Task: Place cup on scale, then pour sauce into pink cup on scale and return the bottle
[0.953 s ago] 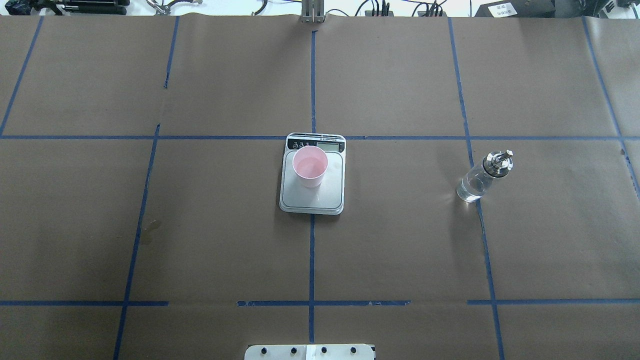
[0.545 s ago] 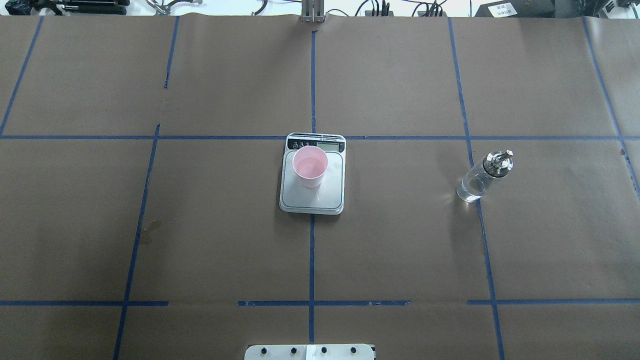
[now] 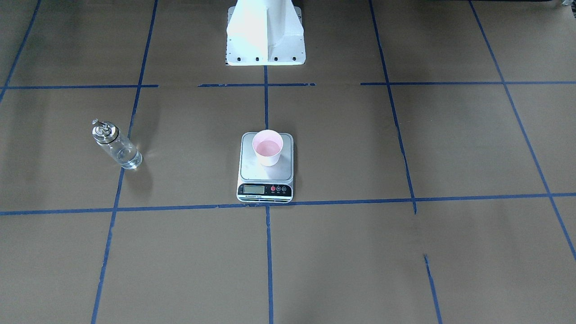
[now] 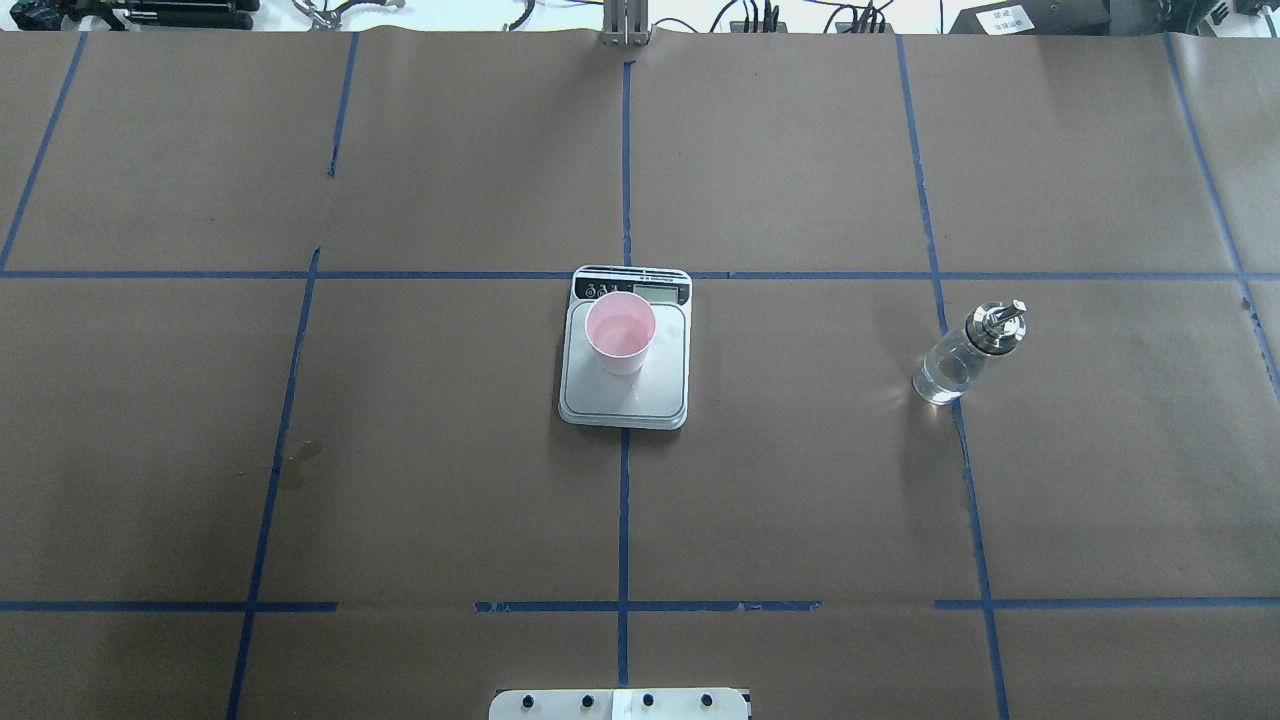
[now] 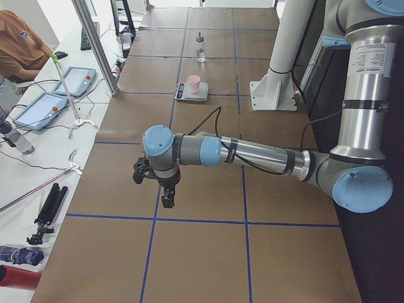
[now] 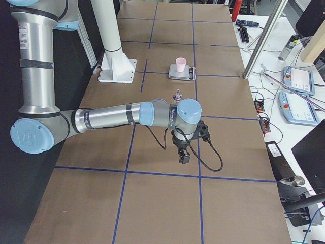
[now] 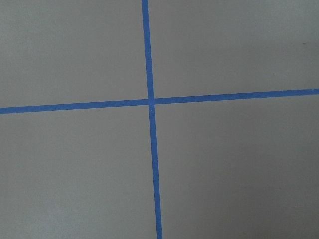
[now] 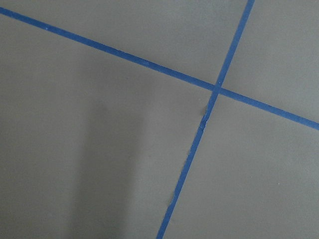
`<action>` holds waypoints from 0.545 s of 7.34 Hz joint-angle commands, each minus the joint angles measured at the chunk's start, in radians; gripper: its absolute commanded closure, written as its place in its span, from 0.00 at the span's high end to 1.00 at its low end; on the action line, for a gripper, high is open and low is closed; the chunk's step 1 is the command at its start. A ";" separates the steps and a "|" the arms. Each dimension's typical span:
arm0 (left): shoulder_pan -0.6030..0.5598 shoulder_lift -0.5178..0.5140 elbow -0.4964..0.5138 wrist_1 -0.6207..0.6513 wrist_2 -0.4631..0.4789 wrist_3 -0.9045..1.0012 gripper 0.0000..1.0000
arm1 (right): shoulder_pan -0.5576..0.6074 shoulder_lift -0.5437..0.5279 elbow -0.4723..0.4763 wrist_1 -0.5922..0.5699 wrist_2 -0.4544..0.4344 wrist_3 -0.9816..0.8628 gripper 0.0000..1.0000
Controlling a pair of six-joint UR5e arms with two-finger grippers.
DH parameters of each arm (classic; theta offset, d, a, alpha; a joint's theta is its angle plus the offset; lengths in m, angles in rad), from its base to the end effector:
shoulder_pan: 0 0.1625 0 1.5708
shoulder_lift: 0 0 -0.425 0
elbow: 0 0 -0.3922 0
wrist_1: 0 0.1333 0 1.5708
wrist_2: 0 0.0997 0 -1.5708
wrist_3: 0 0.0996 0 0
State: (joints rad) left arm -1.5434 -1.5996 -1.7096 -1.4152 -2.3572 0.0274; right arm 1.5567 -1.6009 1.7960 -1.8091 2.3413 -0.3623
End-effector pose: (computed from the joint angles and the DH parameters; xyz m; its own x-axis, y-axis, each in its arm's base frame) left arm -0.0491 -0.5010 0.5910 0.7049 0.0552 -0.7072 -0.0467 0.9984 0.0314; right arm 0.0573 -0.4693 0.5870 0.6663 -0.3354 0.6660 0.2676 0.9412 0.2062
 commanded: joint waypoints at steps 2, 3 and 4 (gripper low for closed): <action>-0.014 -0.002 0.062 -0.039 0.003 0.003 1.00 | -0.001 0.001 -0.007 0.001 -0.007 0.003 1.00; -0.015 -0.002 0.080 -0.059 0.003 0.003 1.00 | -0.001 0.004 -0.009 0.001 -0.008 0.006 1.00; -0.024 -0.003 0.079 -0.062 0.003 -0.004 1.00 | -0.001 0.003 -0.021 -0.001 -0.008 0.008 1.00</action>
State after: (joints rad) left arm -1.5591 -1.6020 -1.6383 -1.4639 -2.3547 0.0293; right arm 1.5556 -1.5986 1.7850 -1.8089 2.3341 -0.3571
